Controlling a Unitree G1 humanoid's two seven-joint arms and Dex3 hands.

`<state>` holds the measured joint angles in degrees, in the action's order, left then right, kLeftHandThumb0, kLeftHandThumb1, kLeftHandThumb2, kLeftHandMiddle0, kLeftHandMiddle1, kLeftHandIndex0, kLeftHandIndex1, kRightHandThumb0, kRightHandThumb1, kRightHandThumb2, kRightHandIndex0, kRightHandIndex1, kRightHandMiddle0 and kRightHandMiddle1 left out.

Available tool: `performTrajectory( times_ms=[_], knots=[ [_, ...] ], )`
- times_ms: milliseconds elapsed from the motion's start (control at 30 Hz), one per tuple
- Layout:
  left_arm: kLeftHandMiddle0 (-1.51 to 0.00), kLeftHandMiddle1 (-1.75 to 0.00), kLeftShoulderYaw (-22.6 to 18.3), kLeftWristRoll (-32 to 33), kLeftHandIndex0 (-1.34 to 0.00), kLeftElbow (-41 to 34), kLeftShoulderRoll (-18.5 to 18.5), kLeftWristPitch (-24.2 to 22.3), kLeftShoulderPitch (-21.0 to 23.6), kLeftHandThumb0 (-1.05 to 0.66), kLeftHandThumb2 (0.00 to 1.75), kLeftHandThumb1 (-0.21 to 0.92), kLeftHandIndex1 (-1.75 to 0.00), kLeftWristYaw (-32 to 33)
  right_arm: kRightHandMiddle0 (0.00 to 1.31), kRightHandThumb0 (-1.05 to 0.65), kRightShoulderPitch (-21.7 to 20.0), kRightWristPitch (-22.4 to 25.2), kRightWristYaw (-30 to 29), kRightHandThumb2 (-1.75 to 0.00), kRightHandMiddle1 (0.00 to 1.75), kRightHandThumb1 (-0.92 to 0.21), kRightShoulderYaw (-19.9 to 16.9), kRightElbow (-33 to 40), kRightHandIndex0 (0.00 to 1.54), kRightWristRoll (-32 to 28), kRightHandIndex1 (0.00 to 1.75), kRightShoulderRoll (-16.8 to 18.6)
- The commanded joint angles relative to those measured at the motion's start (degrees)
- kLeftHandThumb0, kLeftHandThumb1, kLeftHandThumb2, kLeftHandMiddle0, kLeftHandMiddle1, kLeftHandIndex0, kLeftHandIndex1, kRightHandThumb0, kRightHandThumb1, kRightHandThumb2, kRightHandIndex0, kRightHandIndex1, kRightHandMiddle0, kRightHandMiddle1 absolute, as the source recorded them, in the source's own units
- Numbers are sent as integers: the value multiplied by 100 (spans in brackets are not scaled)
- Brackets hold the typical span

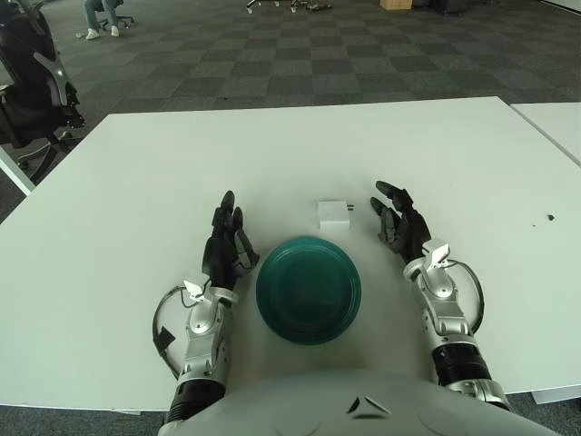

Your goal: Put the charger into the plate.

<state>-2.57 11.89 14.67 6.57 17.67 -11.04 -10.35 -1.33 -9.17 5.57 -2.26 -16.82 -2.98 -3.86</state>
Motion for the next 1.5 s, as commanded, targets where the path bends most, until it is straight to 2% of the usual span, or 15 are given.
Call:
performTrajectory(
  times_ms=[0, 100, 200, 300, 367, 733, 1000, 1233, 1467],
  knots=[
    [-5, -1, -34, 100, 0, 622, 189, -232, -215, -104, 109, 92, -22, 76, 0, -77, -90, 512, -125, -78, 70, -92, -133, -134, 32, 56, 2, -167],
    [-7, -2, -60, 12, 0, 751, 225, -183, -119, -104, 110, 92, -26, 182, 0, -77, -690, 288, -448, -78, 73, -92, 58, -221, 33, 832, 2, -579],
    [-8, -2, -67, -33, 0, 848, 234, -138, -51, -105, 110, 92, -29, 232, 0, -78, -935, 323, -599, -77, 74, -92, 239, -97, 33, 1284, 2, -713],
    [-9, -2, -40, -139, 0, 935, 203, -48, -1, -105, 109, 92, -32, 277, 0, -77, -1313, 935, -483, -71, 75, -92, 528, 671, 33, 1789, 2, -878],
    [-9, -2, -16, -228, 0, 982, 172, 31, 16, -105, 107, 92, -34, 290, 0, -76, -1516, 1133, -421, -64, 76, -92, 728, 934, 33, 2168, 2, -1022],
    [-11, -1, -8, -565, 0, 1315, 91, 323, 160, -105, 104, 92, -39, 377, 0, -78, -2051, 1437, -81, -47, 72, -92, 1921, 1504, 28, 4153, 0, -1676],
    [-9, 0, -30, -599, 0, 1436, 86, 366, 260, -105, 106, 92, -34, 401, 0, -81, -2248, 1315, 252, -45, 66, -92, 2473, 1497, 22, 4784, 0, -1759],
    [-7, 0, -44, -654, 0, 1479, 101, 365, 314, -105, 108, 92, -28, 483, 0, -81, -2399, 1173, 650, -48, 55, -92, 2849, 1377, 16, 5048, 0, -1788],
    [-9, -1, -58, -624, 0, 1506, 111, 364, 338, -105, 106, 92, -33, 485, 0, -80, -2388, 952, 537, -57, 51, -92, 3142, 967, 16, 5178, 1, -1668]
  ],
)
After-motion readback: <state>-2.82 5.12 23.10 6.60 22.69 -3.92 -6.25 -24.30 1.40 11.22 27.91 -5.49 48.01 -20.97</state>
